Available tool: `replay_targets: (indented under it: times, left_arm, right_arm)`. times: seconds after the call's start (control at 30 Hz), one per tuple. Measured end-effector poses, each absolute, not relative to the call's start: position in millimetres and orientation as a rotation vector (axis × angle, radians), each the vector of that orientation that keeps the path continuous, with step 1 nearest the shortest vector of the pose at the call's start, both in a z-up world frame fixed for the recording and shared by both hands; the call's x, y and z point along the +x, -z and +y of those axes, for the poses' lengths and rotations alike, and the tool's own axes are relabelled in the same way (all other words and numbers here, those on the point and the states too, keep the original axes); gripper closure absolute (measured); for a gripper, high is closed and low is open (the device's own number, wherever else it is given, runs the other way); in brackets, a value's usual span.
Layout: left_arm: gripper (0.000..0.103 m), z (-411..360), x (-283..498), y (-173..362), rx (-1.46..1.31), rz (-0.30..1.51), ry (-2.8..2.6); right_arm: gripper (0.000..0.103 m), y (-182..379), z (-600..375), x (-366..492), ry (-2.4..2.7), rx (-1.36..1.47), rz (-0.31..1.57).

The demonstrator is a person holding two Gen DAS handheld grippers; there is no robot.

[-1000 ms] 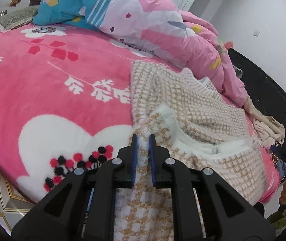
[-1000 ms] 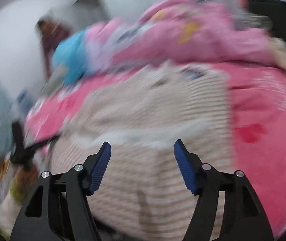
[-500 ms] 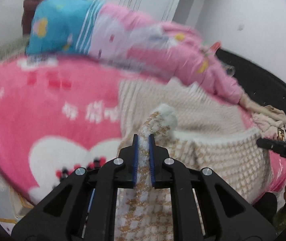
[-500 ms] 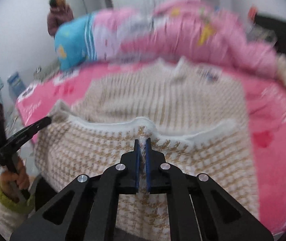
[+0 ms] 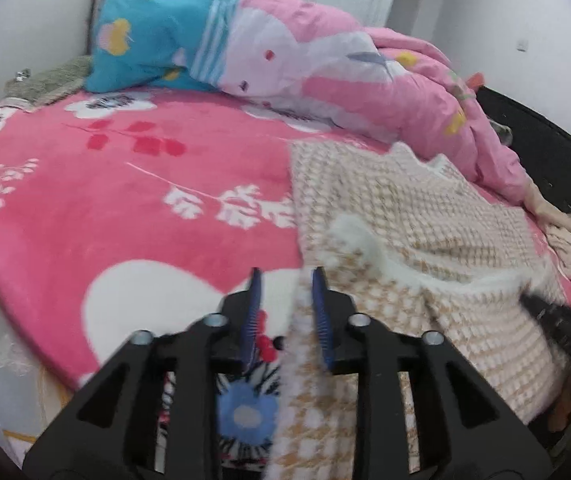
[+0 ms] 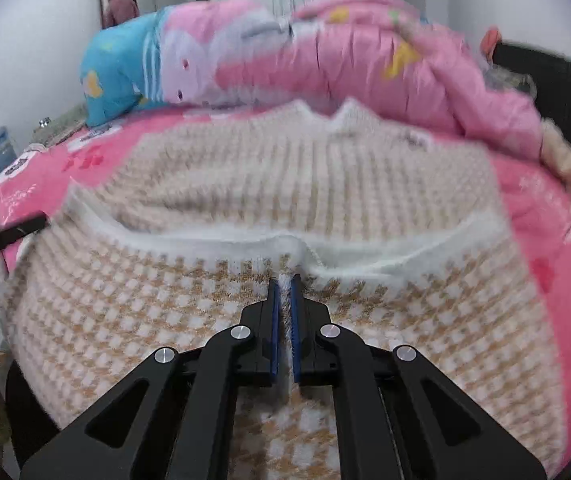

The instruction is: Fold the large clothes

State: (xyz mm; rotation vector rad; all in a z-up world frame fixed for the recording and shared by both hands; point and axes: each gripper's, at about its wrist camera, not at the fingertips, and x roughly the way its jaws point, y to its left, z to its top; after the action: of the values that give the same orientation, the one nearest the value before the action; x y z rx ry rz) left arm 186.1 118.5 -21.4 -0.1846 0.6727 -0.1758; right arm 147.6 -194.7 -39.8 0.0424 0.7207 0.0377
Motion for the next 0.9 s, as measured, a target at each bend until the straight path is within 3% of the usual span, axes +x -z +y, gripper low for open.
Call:
replay_targets:
  times: [0.1,0.23,0.33,0.47,0.63,0.83,0.9]
  left_arm:
    - [0.075,114.2,160.8,-3.9,-0.146,0.594,0.227]
    - [0.058,90.3,148.2,-5.5,-0.172,0.616,0.428]
    - [0.058,53.1,163.9,30.7,-0.088,0.776,0.429]
    - [0.055,41.3,171.7,56.0,-0.048,0.801,0.352]
    - [0.057,51.0,166.2,39.9,-0.091,0.790,0.358]
    - [0.056,21.8,161.8,8.7,-0.144,0.729,0.503]
    - [0.056,-3.8,160.7,5.2,-0.138,0.747,0.586]
  right_arm:
    - [0.098,9.8,-191.8,123.9,-0.028,0.025,0.595]
    - [0.098,22.4,-195.3,135.4,-0.016,0.042,0.604]
    - [0.094,46.9,-198.6,151.6,-0.025,0.055,0.708]
    - [0.076,18.9,-224.7,127.2,-0.073,0.146,0.688]
    - [0.076,-2.0,-273.4,83.5,-0.021,0.195,0.691]
    - [0.076,68.9,-309.2,104.5,0.169,0.121,0.874]
    - [0.076,62.0,-313.1,102.3,0.169,0.165,0.862]
